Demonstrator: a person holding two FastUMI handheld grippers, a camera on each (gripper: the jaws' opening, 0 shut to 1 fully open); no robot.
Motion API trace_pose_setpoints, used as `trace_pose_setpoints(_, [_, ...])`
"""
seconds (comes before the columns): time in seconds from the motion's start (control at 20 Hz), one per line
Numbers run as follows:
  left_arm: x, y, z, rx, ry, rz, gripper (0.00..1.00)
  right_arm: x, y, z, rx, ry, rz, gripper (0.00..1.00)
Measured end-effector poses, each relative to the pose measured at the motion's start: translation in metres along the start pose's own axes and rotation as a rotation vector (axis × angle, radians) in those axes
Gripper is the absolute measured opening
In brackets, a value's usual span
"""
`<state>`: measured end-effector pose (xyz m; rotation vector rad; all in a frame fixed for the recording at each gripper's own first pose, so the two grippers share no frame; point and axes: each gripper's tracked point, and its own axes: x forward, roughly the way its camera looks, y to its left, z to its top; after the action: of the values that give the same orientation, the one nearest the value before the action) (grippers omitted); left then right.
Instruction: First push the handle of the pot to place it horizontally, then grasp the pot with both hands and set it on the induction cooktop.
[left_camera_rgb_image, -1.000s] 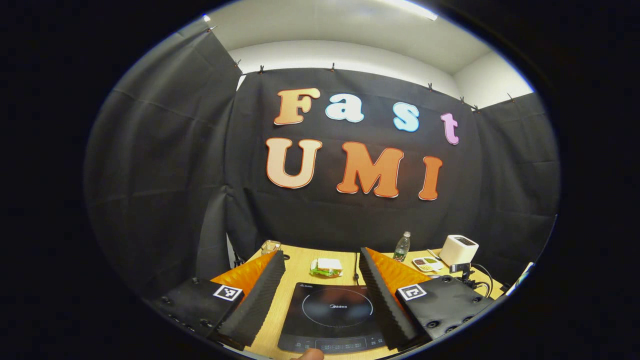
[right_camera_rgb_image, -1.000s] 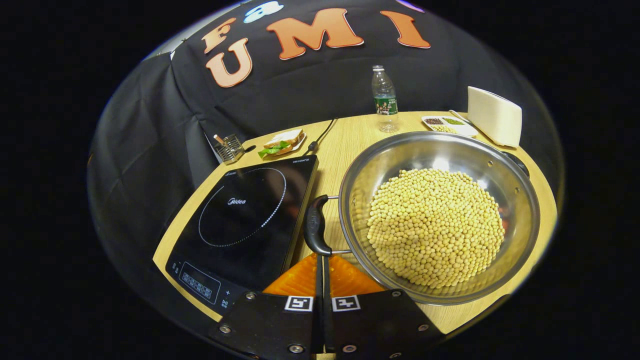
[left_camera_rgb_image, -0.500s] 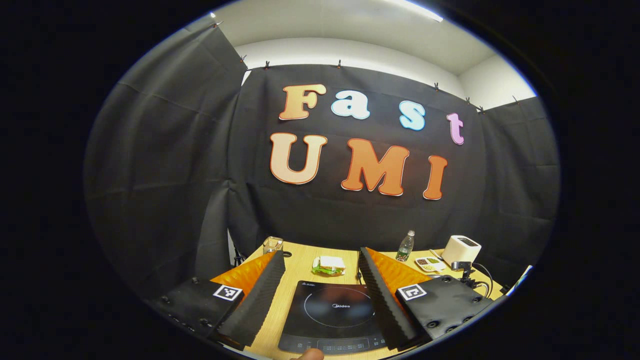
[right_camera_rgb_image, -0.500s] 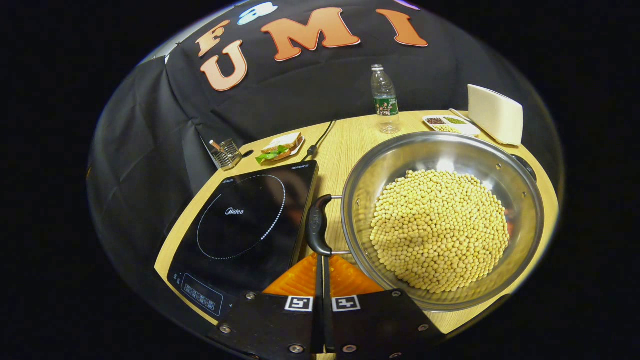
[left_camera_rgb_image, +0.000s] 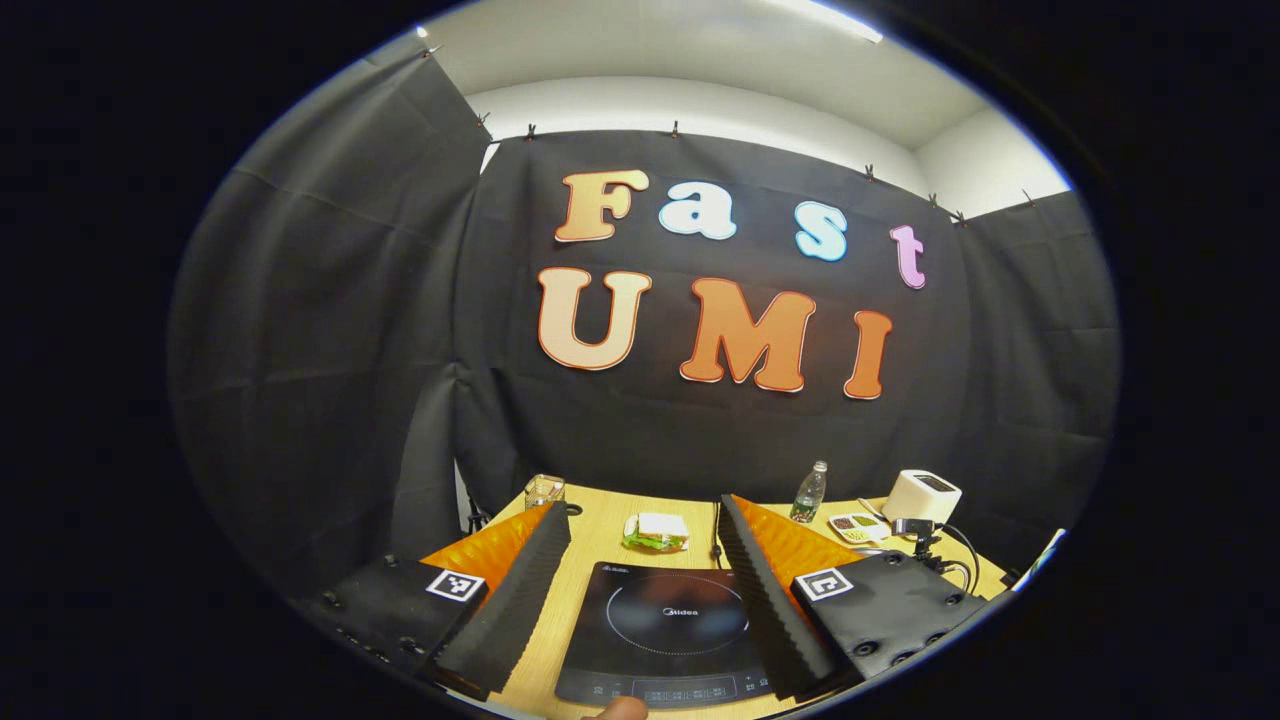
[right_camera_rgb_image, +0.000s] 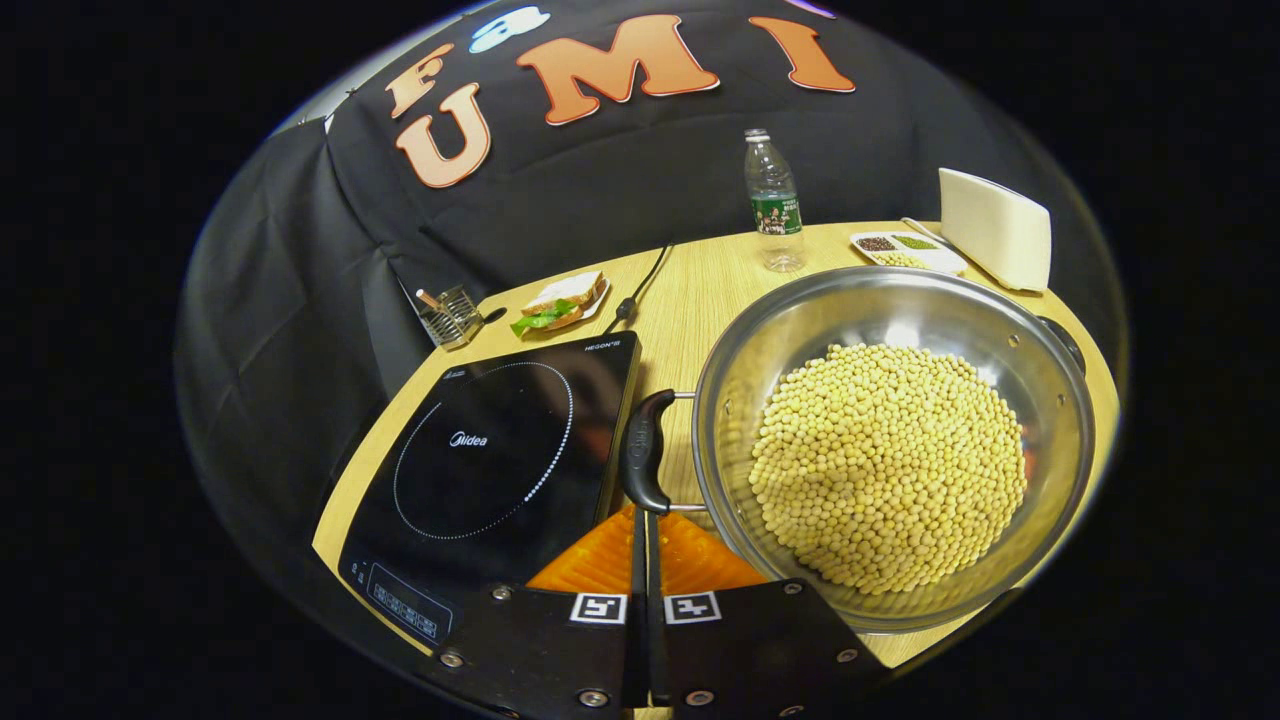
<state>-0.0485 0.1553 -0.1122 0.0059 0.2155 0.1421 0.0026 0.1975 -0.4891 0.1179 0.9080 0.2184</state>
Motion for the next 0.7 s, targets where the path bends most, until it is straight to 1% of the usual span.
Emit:
trace_pose_setpoints(0.2, [-0.003,-0.005,0.005,-0.001,-0.013,-0.010,0.98,0.004,0.000,0.005,-0.013,-0.009,-0.011,0.00])
trace_pose_setpoints(0.3, [-0.005,-0.010,0.005,-0.002,-0.013,-0.016,0.96,0.006,0.000,0.007,-0.030,-0.004,-0.012,0.00])
trace_pose_setpoints(0.35, [-0.008,-0.014,0.006,0.000,-0.015,-0.022,0.98,0.005,0.000,0.006,-0.032,0.002,-0.011,0.00])
trace_pose_setpoints(0.5, [-0.015,-0.027,0.011,0.016,-0.031,-0.042,0.97,-0.007,-0.005,0.005,-0.054,-0.010,-0.015,0.00])
trace_pose_setpoints(0.7, [-0.024,-0.044,0.017,0.026,-0.056,-0.066,0.97,-0.041,0.001,0.006,-0.053,-0.037,0.043,0.00])
